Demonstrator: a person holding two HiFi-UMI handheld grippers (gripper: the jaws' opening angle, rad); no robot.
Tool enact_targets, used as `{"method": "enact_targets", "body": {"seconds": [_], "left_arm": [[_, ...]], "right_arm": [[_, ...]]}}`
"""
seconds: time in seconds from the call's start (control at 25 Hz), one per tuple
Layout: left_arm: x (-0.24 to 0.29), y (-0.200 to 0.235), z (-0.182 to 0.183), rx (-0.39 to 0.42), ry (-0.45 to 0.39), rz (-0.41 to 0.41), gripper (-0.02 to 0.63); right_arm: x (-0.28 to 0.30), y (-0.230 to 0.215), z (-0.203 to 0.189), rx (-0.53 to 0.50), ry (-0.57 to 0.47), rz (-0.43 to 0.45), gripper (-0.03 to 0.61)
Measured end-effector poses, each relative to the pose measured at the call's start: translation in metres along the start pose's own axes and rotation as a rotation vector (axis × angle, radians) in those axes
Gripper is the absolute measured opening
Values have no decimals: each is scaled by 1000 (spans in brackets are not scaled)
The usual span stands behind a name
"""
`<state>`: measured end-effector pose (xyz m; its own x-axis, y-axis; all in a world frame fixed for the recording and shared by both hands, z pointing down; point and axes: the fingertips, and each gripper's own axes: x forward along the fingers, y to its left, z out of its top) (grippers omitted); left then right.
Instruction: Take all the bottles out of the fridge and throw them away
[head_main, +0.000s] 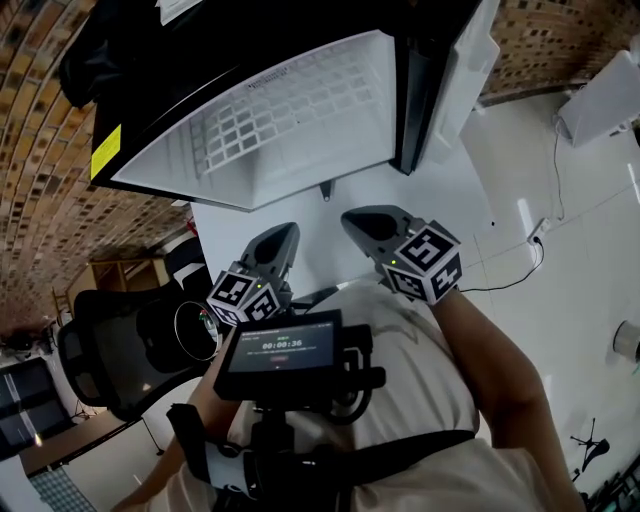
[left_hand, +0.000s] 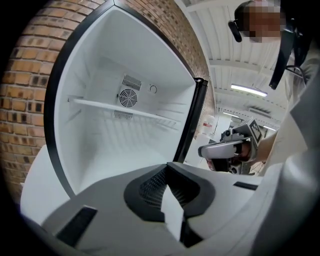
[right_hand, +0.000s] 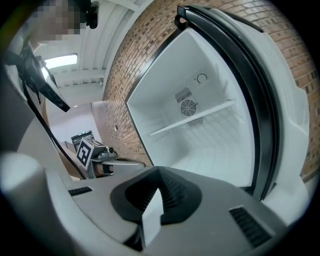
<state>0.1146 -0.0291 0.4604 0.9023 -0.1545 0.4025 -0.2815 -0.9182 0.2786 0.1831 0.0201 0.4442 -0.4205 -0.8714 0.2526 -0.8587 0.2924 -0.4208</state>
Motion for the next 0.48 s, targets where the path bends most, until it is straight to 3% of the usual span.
{"method": "enact_targets", "body": {"seconds": [0.48], "left_arm": [[2, -8, -6, -6, 9, 26, 8]], "right_arm": [[-1, 13, -10, -78, 40, 64, 0]]}}
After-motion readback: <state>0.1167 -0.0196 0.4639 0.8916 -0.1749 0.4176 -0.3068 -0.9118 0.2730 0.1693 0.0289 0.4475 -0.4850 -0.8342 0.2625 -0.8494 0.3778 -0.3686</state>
